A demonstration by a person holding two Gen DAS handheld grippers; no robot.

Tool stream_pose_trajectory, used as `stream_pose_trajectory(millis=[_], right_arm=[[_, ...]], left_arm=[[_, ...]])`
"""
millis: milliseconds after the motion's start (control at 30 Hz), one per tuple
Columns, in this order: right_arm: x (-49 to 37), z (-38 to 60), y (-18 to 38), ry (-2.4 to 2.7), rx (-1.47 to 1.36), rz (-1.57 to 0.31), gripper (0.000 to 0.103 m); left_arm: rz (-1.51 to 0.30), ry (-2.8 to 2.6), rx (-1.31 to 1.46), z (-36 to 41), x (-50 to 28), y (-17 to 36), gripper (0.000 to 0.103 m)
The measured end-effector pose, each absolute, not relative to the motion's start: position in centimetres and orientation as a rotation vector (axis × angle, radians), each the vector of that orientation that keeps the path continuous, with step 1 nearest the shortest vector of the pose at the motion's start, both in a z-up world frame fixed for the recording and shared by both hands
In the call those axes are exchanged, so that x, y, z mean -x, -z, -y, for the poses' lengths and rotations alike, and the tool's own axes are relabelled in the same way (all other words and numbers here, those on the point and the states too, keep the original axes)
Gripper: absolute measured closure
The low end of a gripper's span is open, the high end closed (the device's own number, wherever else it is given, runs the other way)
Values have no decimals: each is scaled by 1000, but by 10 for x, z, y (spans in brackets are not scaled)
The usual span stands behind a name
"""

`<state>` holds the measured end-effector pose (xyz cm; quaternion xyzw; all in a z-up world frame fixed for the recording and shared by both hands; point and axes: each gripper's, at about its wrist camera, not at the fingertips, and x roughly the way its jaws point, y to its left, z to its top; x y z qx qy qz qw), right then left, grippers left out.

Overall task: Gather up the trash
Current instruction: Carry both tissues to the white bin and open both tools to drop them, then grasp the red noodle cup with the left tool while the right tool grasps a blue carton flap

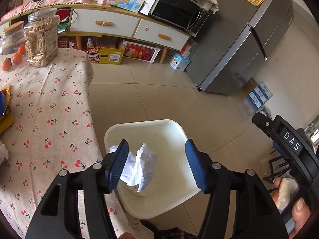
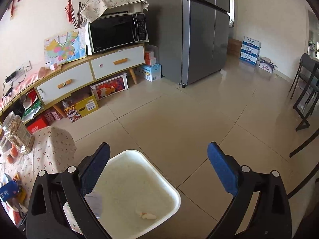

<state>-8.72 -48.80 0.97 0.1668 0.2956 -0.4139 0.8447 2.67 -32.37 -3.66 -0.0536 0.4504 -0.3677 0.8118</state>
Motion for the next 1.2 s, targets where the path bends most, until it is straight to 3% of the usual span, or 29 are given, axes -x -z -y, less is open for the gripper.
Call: stream_pose_trajectory(millis=[333,367,433,733,1133,1200], right_arm=[[73,462,-11,801,-305,-634,7],[70,457,-10,786,-296,-642,7],[64,445,-7,758,-280,-659,7],[31,378,-1,617,-159,-717,7],[-6,307,15,477,-73,-796,7],[-11,299,17,459,-72,-809,7]], left_arm=[[-870,628,-50,291,-24,21,35],[-861,606,-64,285,-25,19,28],[-839,560,-83,269,-27,17,24],[-786,396,-211,203,-34,13,24],[-881,278,-208,114,-65,31,24],[-934,309,-168,100,-72,38,14]])
